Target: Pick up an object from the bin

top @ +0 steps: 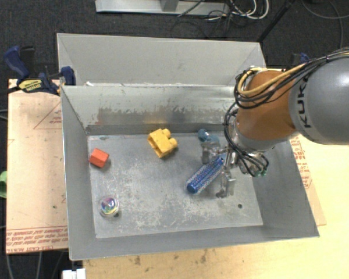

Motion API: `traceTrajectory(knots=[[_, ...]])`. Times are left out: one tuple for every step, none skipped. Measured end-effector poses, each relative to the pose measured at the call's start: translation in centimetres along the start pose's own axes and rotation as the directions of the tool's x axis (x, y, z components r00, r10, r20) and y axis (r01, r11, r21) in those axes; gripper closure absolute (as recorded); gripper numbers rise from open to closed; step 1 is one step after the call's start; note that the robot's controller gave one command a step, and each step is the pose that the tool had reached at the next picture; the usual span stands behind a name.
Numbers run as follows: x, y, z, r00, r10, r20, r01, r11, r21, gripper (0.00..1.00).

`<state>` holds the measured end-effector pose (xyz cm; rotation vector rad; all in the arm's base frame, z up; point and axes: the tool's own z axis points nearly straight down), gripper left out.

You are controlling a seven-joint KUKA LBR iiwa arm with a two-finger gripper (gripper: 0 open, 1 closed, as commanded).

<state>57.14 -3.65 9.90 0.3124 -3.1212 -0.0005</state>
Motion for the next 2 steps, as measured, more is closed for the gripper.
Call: traceTrajectory(knots=[[-0.3, 0.3, -0.4, 1.000, -0.004, 0.008, 0.004, 1.000, -0.001, 1.00], [-3.1, 0.9, -22.8, 1.000, -0.021, 0.016, 0.021, 1.000, 0.003, 1.00]])
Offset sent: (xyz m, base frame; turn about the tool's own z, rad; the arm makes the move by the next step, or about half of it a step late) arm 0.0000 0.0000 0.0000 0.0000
